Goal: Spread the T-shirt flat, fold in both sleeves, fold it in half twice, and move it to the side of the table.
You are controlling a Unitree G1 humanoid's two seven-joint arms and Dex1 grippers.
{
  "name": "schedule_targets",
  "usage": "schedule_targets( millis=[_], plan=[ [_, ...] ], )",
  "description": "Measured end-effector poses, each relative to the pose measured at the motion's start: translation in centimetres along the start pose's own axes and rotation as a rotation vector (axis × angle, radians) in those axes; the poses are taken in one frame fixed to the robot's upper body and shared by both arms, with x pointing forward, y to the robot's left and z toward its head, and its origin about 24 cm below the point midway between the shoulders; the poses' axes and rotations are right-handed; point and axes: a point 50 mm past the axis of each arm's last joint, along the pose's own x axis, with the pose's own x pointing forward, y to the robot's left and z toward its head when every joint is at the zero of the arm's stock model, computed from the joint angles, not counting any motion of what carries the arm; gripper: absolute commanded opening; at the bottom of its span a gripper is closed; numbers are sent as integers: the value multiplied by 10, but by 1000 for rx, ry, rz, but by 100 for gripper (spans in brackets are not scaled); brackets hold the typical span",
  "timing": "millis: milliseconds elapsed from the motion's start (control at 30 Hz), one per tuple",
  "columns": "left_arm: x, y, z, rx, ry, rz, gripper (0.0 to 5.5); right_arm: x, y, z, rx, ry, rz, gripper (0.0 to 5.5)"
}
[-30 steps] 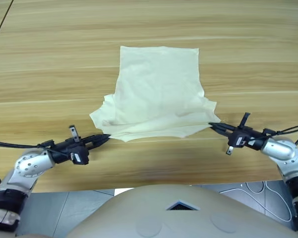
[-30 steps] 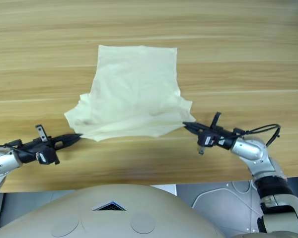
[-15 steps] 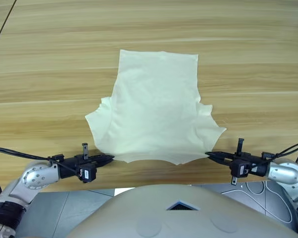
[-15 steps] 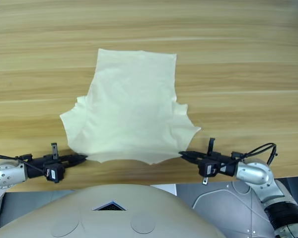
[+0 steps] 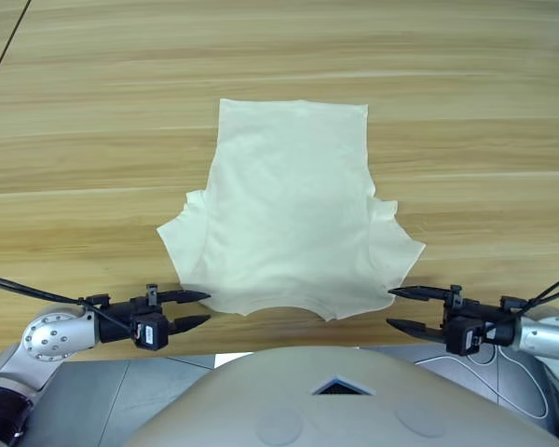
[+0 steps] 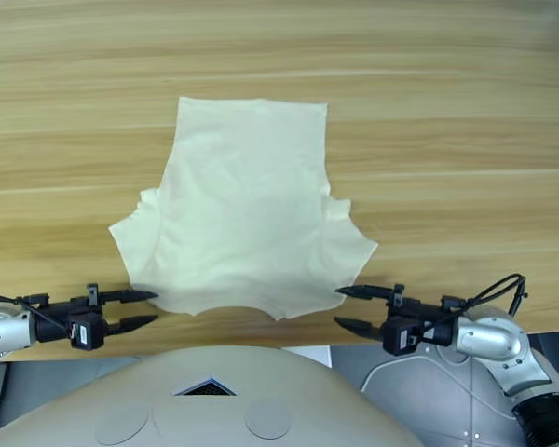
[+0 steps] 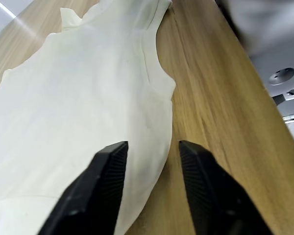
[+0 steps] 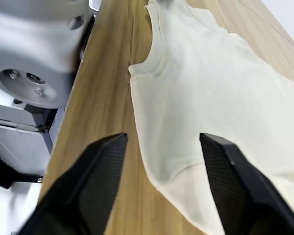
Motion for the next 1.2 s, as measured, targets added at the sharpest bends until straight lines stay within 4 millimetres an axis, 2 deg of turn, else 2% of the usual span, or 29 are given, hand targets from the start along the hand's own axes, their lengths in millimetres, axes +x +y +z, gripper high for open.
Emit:
schedule_targets(
  millis=[67, 100, 200, 300, 367, 400, 433, 467, 600, 733, 867, 1200],
  plan=[
    [0, -3, 18, 1, -136, 0, 252, -6, -9, 10, -22, -56, -47, 362],
    [-3, -4, 35, 3, -261, 9, 252, -8, -18, 17, -34, -111, -103, 372],
    [-14, 11, 62, -5, -474, 104, 252, -14, -43, 26, -62, -167, -231, 425],
    [-24, 36, 67, 7, -543, 238, 252, -13, -75, 5, -49, -55, -390, 472],
    [-23, 48, 57, 13, -506, 310, 252, -9, -85, -9, -53, 36, -430, 508],
    [-22, 49, 55, 7, -498, 325, 252, -8, -85, -13, -52, 59, -433, 524],
    [-17, 52, 47, 0, -471, 355, 252, -5, -84, -30, -43, 164, -430, 536],
    [-14, 52, 44, -1, -457, 359, 252, -3, -82, -38, -39, 210, -421, 536],
    [-4, 56, 35, 12, -400, 381, 252, -2, -73, -55, -40, 319, -343, 536],
    [-3, 60, 32, 19, -384, 418, 252, -4, -75, -61, -68, 343, -349, 536],
    [-1, 61, 30, 14, -377, 426, 252, -15, -81, -70, -66, 398, -390, 536],
    [-3, 63, 28, 73, -313, 423, 252, -15, -78, -67, -69, 364, -381, 536]
  ],
)
